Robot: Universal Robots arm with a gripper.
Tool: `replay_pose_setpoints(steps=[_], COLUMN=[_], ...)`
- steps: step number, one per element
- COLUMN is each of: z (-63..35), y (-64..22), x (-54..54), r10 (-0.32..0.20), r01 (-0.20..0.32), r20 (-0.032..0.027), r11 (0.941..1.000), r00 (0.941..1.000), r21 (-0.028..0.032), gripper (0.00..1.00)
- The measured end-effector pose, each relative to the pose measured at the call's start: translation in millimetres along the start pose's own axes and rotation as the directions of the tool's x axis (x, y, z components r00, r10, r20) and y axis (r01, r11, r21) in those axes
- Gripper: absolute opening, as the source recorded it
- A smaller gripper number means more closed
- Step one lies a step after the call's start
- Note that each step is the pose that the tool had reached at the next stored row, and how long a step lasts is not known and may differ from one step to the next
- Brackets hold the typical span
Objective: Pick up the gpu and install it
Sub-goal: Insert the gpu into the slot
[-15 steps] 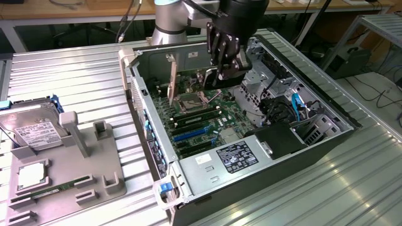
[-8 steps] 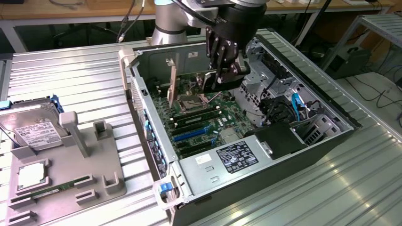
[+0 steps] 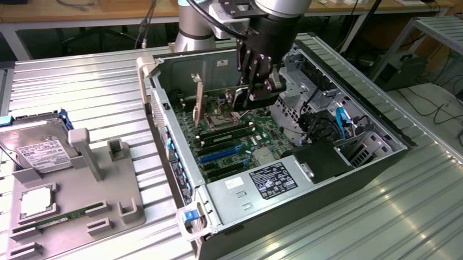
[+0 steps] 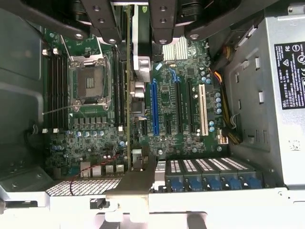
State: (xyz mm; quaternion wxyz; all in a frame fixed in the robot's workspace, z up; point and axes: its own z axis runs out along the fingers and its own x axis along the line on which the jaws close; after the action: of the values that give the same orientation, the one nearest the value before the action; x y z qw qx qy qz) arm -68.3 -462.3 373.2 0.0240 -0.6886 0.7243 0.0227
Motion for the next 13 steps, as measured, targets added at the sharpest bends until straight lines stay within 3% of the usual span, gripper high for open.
replay_pose_setpoints(steps=[13], z=[14.1], y=[-0.1], x=[0.9], r10=[-0.001], r01=[0.001], r20=[0.0001], r11=[1.0000], r00=[1.0000], r21=[0.0002], gripper=[0.28])
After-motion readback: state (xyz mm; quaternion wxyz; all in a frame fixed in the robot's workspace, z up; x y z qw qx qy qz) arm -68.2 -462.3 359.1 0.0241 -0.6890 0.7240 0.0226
